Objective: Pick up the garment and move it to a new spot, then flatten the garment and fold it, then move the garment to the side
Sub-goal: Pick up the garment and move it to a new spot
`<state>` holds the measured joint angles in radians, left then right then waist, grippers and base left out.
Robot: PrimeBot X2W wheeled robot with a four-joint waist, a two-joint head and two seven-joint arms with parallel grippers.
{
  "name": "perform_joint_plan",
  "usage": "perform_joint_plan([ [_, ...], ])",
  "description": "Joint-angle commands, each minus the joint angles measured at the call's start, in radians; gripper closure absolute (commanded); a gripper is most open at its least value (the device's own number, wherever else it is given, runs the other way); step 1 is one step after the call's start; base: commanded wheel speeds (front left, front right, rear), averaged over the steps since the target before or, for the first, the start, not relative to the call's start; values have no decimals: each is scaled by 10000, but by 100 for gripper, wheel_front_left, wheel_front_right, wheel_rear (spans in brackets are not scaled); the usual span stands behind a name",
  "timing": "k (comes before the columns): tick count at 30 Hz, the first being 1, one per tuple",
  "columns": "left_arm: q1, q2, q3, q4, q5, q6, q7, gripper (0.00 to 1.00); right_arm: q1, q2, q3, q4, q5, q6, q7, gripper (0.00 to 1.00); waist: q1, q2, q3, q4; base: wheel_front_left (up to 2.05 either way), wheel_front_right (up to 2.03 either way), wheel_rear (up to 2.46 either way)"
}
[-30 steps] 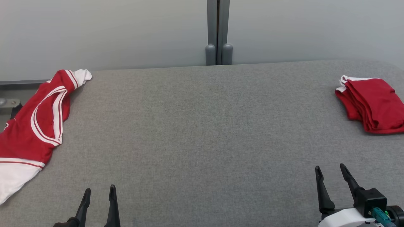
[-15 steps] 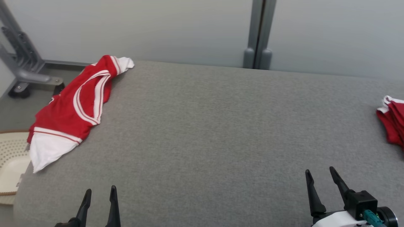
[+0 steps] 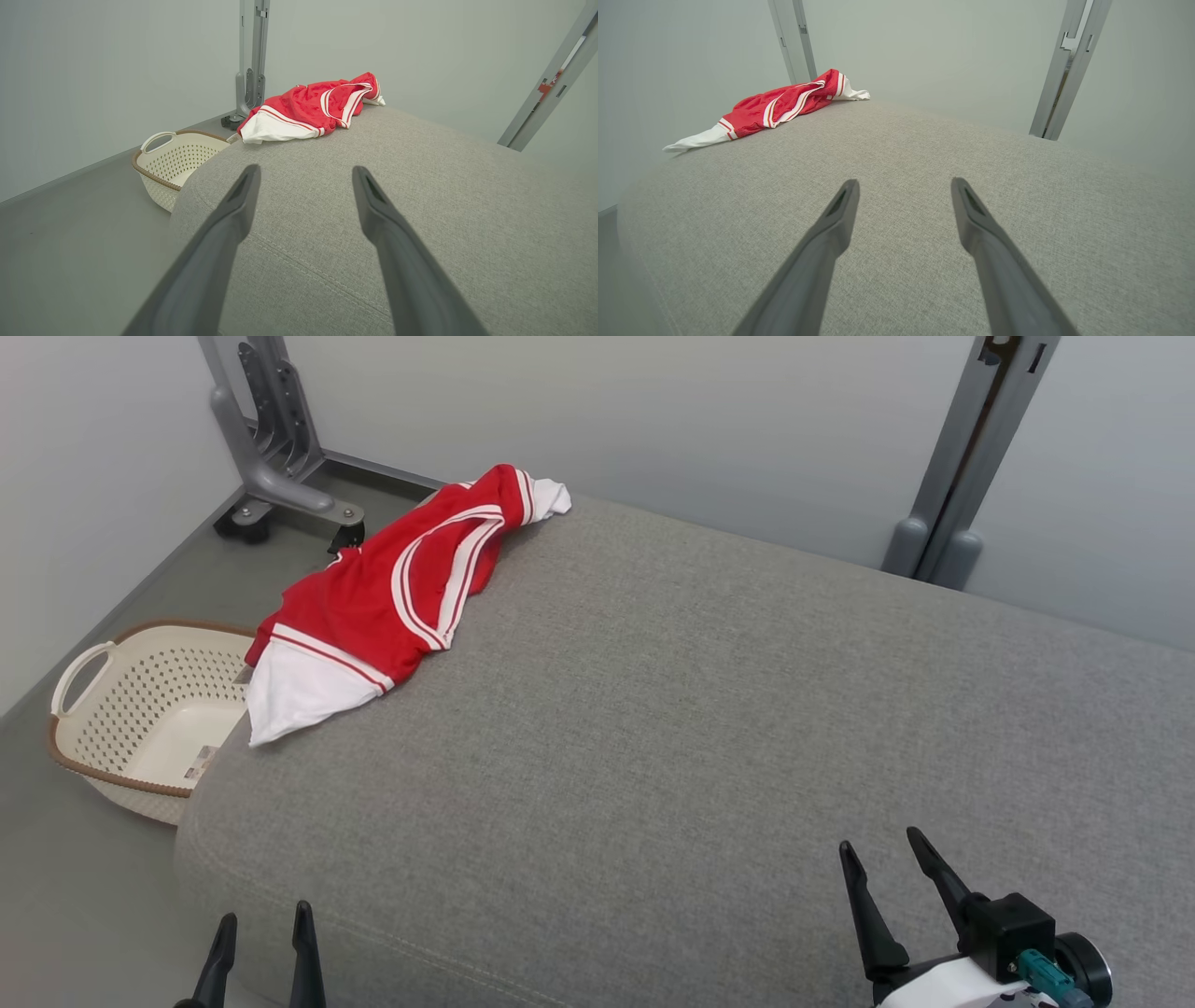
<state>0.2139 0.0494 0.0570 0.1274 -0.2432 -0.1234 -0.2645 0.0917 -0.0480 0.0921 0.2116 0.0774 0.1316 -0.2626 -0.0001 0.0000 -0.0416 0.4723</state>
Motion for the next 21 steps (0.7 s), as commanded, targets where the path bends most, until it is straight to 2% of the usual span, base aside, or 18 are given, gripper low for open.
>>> perform_joint_plan([
  [1, -115, 21, -34, -16, -30, -49, 6, 0, 8, -45, -35, 22, 36, -19, -31, 0, 1, 0, 131, -108, 0, 0, 0],
  [7, -1227, 62, -597, 662, -391, -77, 6, 0, -534, -43, -96, -70, -563, -19, -31, 0, 1, 0, 1311, -775, 0, 0, 0],
  [13, -3664, 744, -1873, 1854, -2037, -83, 6, 0, -1675, -237, -282, -326, -1333, -19, -31, 0, 1, 0, 3404, -1446, 0, 0, 0],
  [17, -5656, 1404, -2731, 2806, -3258, -83, 86, 0, -2501, -523, -361, -569, -1668, -19, -31, 0, 1, 0, 4870, -1759, 0, 0, 0],
  [21, -7485, 2065, -3188, 3924, -4401, -84, 463, 0, -3167, -805, -379, -822, -1915, -19, -31, 0, 1, 0, 6000, -1984, 0, 0, 0],
])
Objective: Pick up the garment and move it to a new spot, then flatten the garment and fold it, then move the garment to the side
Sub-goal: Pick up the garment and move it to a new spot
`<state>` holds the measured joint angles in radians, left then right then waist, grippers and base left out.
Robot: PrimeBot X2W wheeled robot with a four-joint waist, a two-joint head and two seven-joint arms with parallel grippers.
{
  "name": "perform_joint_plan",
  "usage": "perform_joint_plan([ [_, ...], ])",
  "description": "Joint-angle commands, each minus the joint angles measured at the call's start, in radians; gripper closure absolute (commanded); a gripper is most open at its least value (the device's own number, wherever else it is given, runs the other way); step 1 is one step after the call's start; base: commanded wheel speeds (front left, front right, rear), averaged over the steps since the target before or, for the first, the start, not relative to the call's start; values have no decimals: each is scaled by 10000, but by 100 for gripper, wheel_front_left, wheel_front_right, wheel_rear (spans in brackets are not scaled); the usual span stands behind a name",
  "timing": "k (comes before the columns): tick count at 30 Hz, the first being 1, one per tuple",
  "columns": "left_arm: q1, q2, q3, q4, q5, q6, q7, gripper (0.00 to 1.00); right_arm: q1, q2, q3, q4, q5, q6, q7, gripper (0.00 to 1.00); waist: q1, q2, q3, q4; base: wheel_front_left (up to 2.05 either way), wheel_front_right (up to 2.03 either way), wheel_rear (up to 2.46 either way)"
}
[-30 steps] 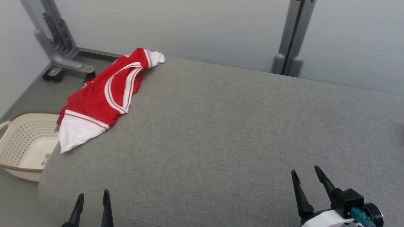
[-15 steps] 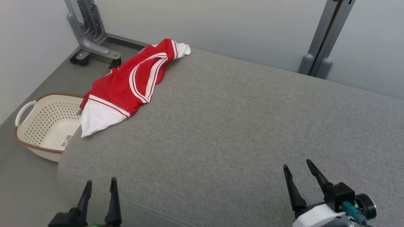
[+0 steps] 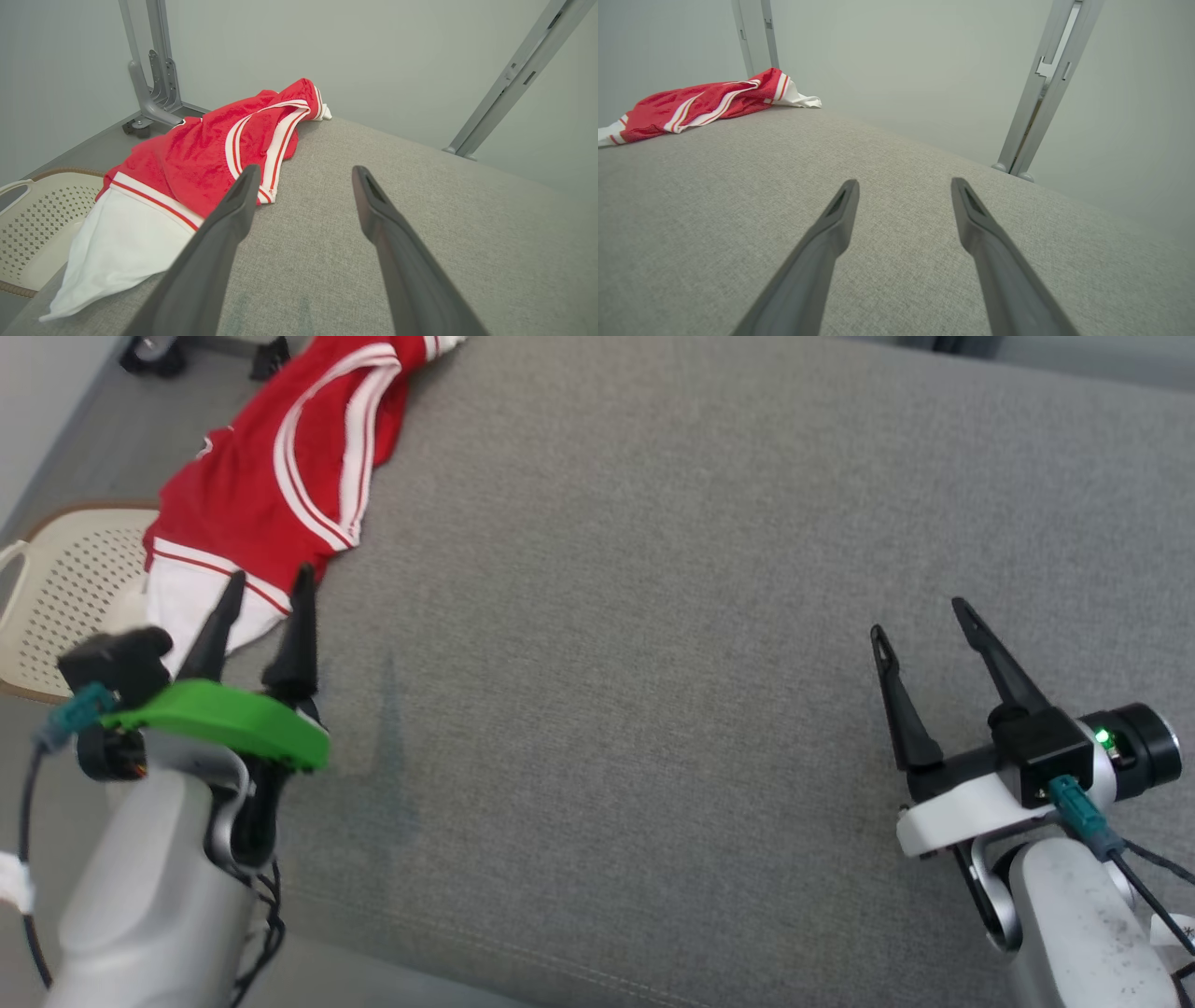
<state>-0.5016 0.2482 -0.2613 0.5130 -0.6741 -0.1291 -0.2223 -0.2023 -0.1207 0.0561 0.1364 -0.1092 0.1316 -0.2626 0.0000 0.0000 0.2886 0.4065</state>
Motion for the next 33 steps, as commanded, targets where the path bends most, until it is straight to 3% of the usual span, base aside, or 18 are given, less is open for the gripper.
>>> perform_joint_plan([
  [1, -779, 228, -128, 386, -325, -27, 167, 0, -355, -146, -52, -139, -86, -19, -31, 0, 0, 0, 2889, -1358, 0, 0, 0],
  [5, -2257, 662, 232, 1902, -1241, -14, 550, 0, -574, -332, -119, -369, -237, -19, -31, 0, 0, 0, 3324, -1426, 0, 0, 0],
  [9, -3526, 869, 788, 3571, -1688, 335, 790, 0, -462, -413, -132, -562, -285, -19, -30, 0, 0, 0, 3401, -1478, 0, 0, 0],
  [19, -4588, 1201, 472, 6632, -1438, 637, 1773, 0, -21, -539, 45, -699, -177, -19, 161, 0, 0, 0, 3060, -1783, 0, 0, 0],
  [20, -4576, 1149, 429, 6806, -1438, 571, 1758, 100, 42, -502, 7, -697, -161, -19, 160, 0, 0, 0, 2956, -1786, 0, 0, 0],
  [25, -4408, 1367, 105, 7074, -1095, 384, 1360, 100, 285, -237, 22, -472, 26, -17, 93, 0, 0, 0, 2276, -1764, 0, 0, 0],
  [33, -4044, 962, -868, 5428, -688, -14, 465, 100, 745, 321, 169, 39, 449, -17, -19, 0, 0, 0, 533, -1784, 0, 0, 0],
])
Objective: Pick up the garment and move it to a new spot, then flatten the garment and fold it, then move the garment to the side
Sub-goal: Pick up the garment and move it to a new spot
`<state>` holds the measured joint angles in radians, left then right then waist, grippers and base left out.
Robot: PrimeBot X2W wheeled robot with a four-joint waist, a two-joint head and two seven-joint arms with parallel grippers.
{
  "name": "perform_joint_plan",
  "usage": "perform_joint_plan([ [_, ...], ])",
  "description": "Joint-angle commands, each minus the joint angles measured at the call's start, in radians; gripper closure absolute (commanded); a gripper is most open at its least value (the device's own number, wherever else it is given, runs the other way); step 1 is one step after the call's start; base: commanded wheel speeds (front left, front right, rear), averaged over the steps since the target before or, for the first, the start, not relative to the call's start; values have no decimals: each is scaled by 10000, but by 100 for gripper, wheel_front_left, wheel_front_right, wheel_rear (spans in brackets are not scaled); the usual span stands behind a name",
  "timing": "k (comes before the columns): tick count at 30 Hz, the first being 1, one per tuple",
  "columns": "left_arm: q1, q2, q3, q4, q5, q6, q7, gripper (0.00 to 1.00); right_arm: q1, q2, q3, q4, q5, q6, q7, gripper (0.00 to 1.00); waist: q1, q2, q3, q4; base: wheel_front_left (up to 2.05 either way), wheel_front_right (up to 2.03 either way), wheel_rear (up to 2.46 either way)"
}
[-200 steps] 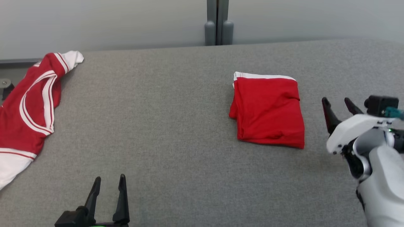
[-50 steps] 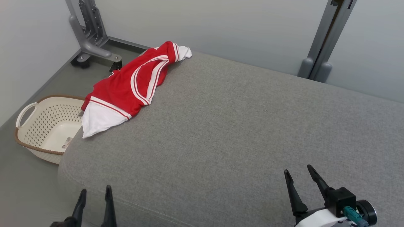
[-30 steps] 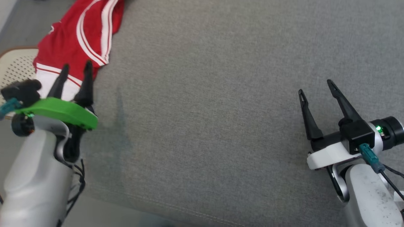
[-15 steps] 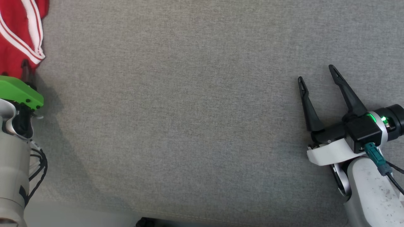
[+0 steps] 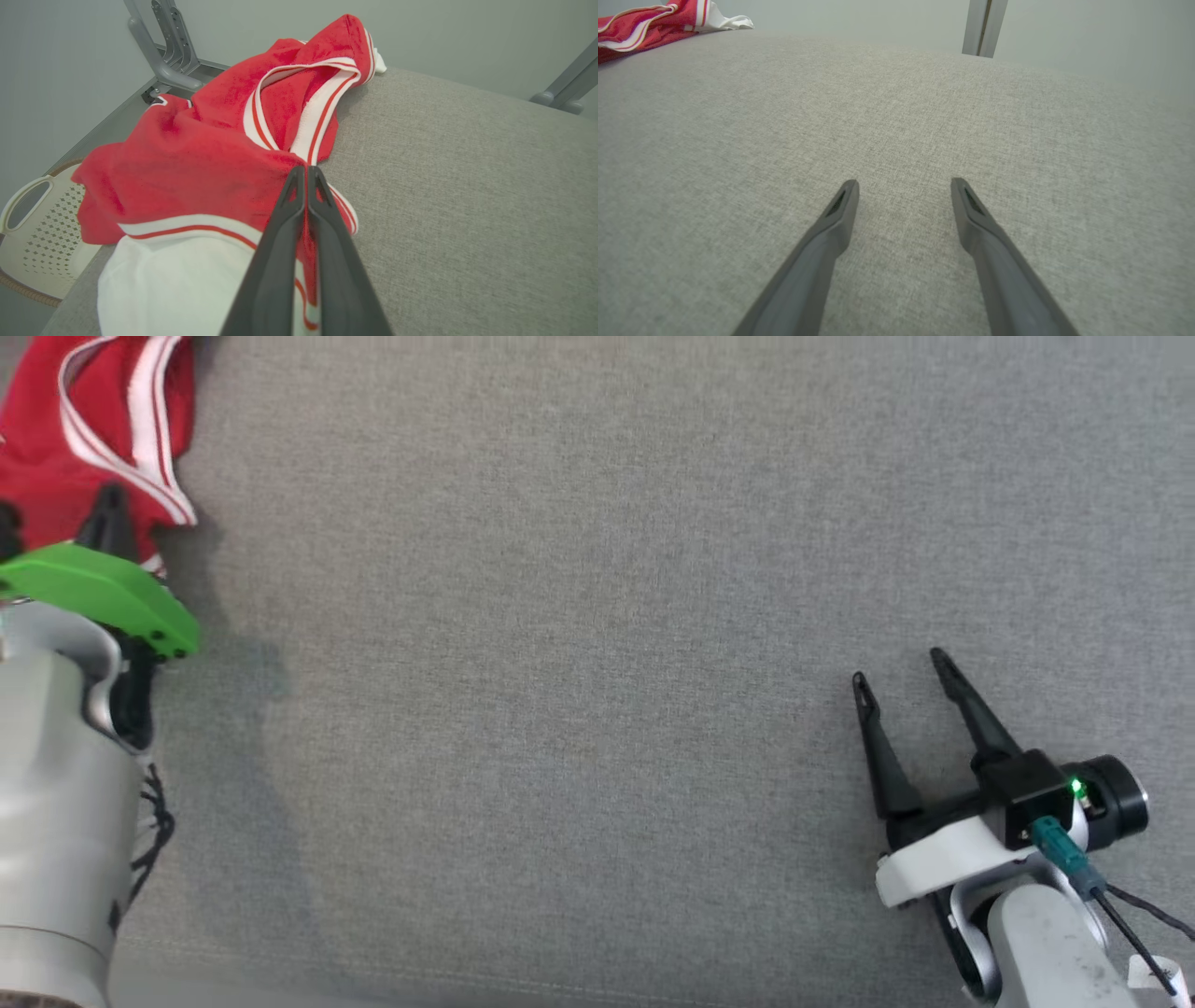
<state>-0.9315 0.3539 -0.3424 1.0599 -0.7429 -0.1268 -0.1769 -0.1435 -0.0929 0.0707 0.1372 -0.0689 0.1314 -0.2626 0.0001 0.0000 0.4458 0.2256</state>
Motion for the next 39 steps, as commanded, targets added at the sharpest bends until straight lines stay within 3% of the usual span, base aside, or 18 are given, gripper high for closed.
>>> perform_joint_plan([
  [1, 388, -203, -282, -499, 18, -42, 68, 100, 224, 91, 72, 63, 132, -15, -21, 0, -1, 0, -1319, -29, 0, 0, 0],
  [10, 2132, -478, -1832, -5384, -359, 7, 1671, 100, 633, 370, 444, 182, 649, -15, -28, 0, -1, 0, -2712, -993, 0, 0, 0],
  [17, 2992, -896, -2841, -8784, -212, 927, 3281, 100, 633, 418, 460, 128, 1028, -15, -27, 0, -1, 0, -2885, -2343, 0, 0, 0],
  [22, 2856, -1383, -3660, -9653, 31, 1241, 4148, 100, 594, 419, 511, 94, 1414, -16, -28, 0, -1, 0, -2797, -3528, 0, 0, 0],
  [29, 2561, -2233, -4807, -9947, -12, 1021, 5077, 100, 737, 423, 491, 117, 1747, -16, -28, 0, -1, 0, -2677, -4883, 0, 0, 0],
  [32, 2470, -2454, -5078, -9707, 149, 1170, 5170, 100, 749, 425, 585, 131, 1925, -16, -28, 0, -1, 0, -2584, -5311, 0, 0, 0],
  [33, 2466, -2536, -5170, -9608, 184, 1142, 5106, 64, 749, 425, 604, 136, 1972, -16, -30, 0, -1, 0, -2562, -5395, 0, 0, 0],
  [34, 2495, -2650, -5247, -9478, 163, 1077, 5014, 1, 763, 424, 616, 134, 2015, -16, -30, 0, -1, 0, -2537, -5471, 0, 0, 0],
  [39, 2913, -2905, -5229, -9247, -562, 818, 4108, 0, 881, 424, 539, 111, 2111, -16, -30, 0, -1, 0, -2470, -5490, 0, 0, 0],
])
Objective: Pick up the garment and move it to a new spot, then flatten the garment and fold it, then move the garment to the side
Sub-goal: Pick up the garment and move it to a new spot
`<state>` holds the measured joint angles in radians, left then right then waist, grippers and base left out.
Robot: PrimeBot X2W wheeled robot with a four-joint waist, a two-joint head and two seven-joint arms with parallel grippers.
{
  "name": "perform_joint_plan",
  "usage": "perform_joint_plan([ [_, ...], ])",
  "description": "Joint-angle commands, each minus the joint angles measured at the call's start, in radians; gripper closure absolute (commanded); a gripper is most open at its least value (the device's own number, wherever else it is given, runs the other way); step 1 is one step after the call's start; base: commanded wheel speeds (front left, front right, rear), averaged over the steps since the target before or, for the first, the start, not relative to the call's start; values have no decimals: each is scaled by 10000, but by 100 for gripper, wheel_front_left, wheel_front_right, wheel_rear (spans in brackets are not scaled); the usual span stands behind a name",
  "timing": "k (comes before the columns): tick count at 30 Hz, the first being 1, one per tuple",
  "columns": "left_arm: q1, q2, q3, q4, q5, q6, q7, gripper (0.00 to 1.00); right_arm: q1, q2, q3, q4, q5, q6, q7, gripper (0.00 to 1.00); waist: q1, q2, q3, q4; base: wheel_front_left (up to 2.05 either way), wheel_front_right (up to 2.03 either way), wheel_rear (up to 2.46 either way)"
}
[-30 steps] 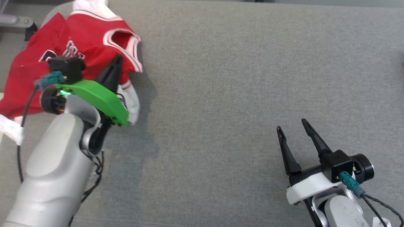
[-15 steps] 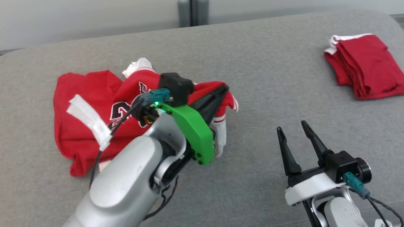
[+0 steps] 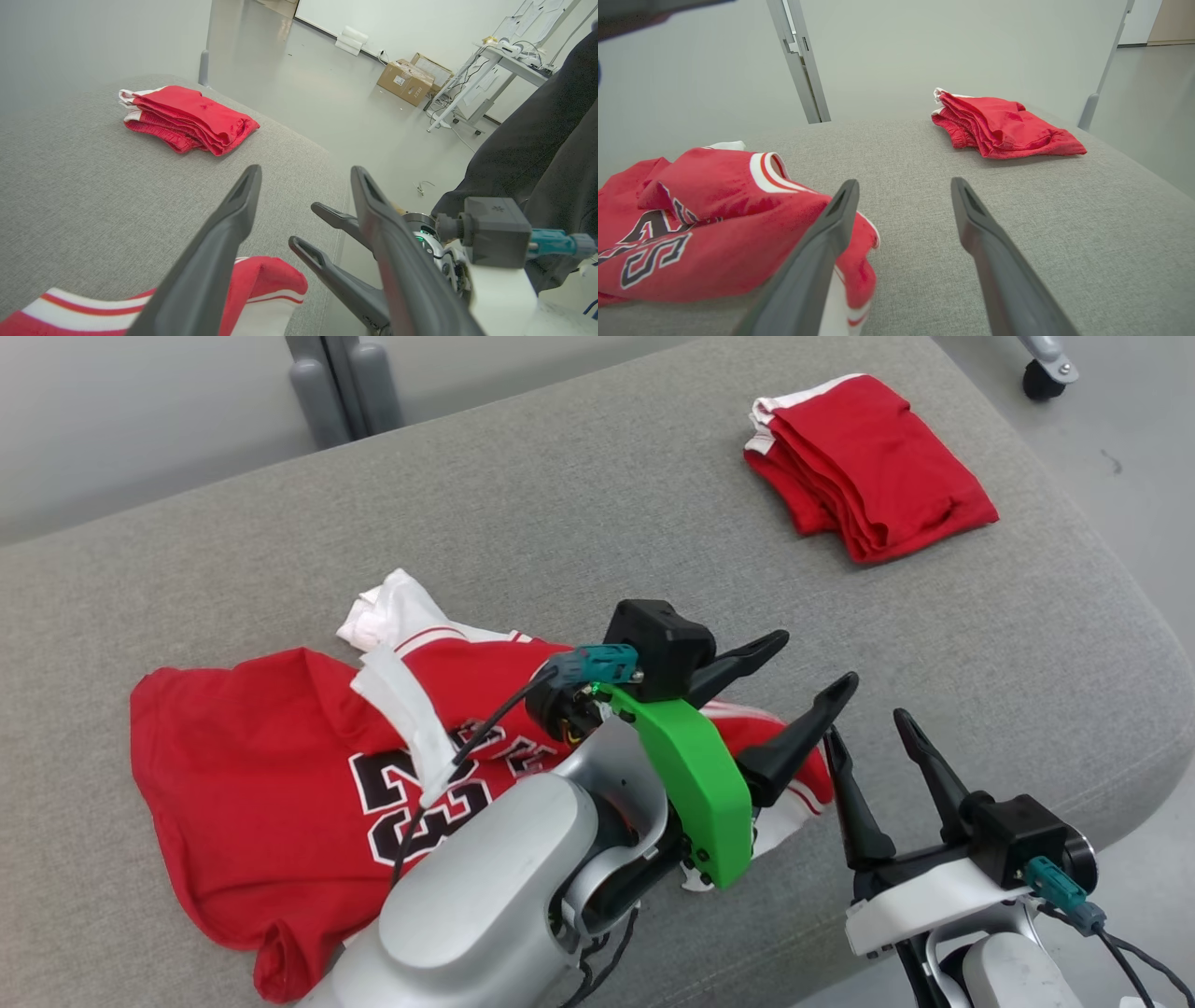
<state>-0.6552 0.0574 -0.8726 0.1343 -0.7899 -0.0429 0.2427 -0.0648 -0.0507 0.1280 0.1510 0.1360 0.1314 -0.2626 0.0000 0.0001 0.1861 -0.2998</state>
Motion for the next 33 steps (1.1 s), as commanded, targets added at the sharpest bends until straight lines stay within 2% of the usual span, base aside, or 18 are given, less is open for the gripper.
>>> perform_joint_plan([
  [1, 199, 33, 189, -3, -202, 30, -387, 0, 140, 2, -92, -37, 52, -16, -29, 0, 0, -1, 124, -168, 0, 0, 0],
  [6, 503, 131, 816, 9, -144, 437, -1754, 0, 102, -3, -215, -59, -79, -16, -30, 0, 0, -1, 58, 277, 0, 0, 0],
  [13, 1833, 1641, 1738, 53, 719, 1369, -3521, 0, 272, -5, -543, -126, -380, -16, -30, 0, 0, -1, -265, 1191, 0, 0, 0],
  [17, 3140, 2201, 2262, 106, 686, 1919, -4420, 0, 505, -8, -754, -149, -527, -16, -30, 0, 0, -1, -551, 1716, 0, 0, 0],
  [19, 3655, 2476, 2413, 247, 1011, 2247, -4715, 0, 583, -6, -872, -140, -620, -16, -30, 0, 0, -1, -680, 2006, 0, 0, 0],
  [23, 4681, 2376, 2848, 491, 1197, 2687, -5022, 0, 835, -7, -1147, -57, -724, -16, -29, 0, 0, -1, -936, 2568, 0, 0, 0],
  [27, 5664, 2040, 3647, 348, 1881, 2762, -5077, 0, 1097, -9, -1406, 54, -788, -16, -29, 0, 0, -1, -1246, 3104, 0, 0, 0],
  [33, 7360, 1390, 4854, -60, 3171, 1980, -5075, 0, 1584, -6, -1667, 180, -691, -16, -31, 0, 0, -1, -1725, 3599, 0, 0, 0],
])
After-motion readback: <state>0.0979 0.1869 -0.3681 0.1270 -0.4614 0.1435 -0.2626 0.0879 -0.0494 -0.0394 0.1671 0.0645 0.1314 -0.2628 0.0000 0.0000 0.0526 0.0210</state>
